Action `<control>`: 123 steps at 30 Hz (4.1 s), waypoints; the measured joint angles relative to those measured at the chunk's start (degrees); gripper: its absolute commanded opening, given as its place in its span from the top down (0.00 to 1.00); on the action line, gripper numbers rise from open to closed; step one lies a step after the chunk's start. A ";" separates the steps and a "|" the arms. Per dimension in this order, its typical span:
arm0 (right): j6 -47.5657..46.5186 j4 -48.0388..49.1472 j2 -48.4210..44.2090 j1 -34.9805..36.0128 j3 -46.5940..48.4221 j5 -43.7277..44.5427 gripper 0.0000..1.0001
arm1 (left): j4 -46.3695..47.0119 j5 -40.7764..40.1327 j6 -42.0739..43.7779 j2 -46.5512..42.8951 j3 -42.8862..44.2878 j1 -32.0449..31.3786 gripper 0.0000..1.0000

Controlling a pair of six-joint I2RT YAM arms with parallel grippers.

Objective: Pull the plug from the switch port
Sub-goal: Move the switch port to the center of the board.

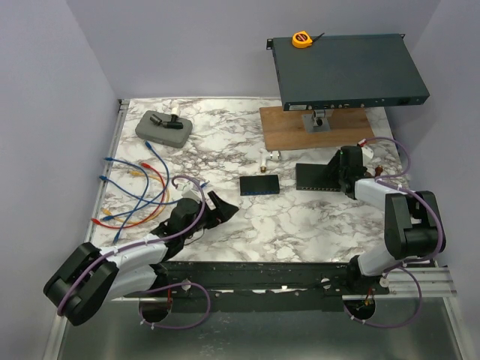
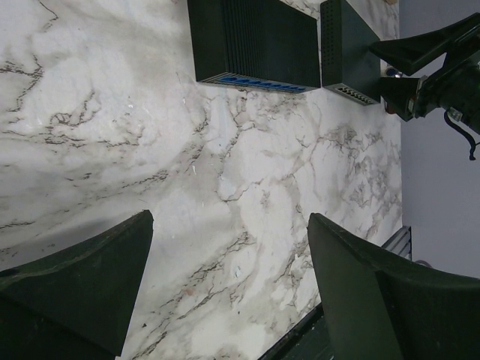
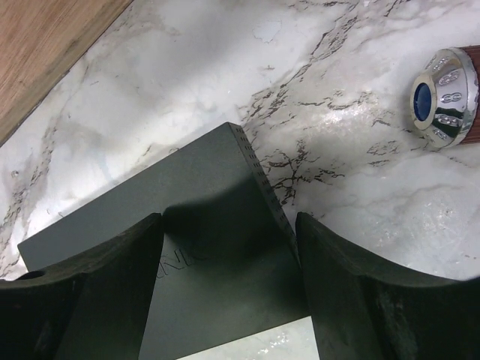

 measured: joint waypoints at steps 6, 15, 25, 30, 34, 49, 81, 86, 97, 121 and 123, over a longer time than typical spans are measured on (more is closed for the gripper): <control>-0.02 0.02 -0.33 -0.46 -0.22 -1.75 0.34 | 1.18 1.03 -0.09 1.03 0.37 0.02 0.18; 0.33 -1.25 -4.57 -0.48 -3.91 -4.59 0.33 | 0.76 1.44 0.61 4.81 6.10 -1.81 0.20; 3.19 -0.85 -6.19 -0.48 -6.12 -4.74 0.33 | -0.07 -0.33 7.06 28.20 36.65 -11.78 0.36; 4.52 -0.85 -7.21 -0.48 -7.02 -4.57 0.33 | -2.49 -0.59 10.08 41.29 47.39 -13.62 0.45; 4.94 -1.20 -7.74 -0.48 -7.32 -4.35 0.34 | -6.34 -1.27 12.61 47.12 53.53 -13.84 0.46; 5.81 -1.31 -7.78 -0.48 -7.32 -4.15 0.39 | -21.84 -5.38 16.02 58.38 70.99 -13.86 0.46; 6.25 -2.34 -8.50 -0.48 -7.32 -4.20 0.41 | -24.87 -5.27 8.04 58.49 70.77 -13.42 0.37; 6.25 -2.47 -8.70 -0.48 -7.32 -4.20 0.41 | -25.81 -4.92 6.80 59.69 71.82 -13.09 0.46; 6.40 -2.54 -9.73 -0.48 -7.93 -4.22 0.51 | -27.41 -1.75 6.82 63.04 74.66 -12.83 0.59; 12.07 -10.45 -28.13 -1.07 -19.28 -7.89 0.54 | -21.29 4.31 11.34 54.18 59.17 -16.55 0.65; 12.68 -12.11 -30.95 -1.07 -20.44 -8.57 0.54 | -21.27 5.27 11.52 53.24 57.94 -17.07 0.64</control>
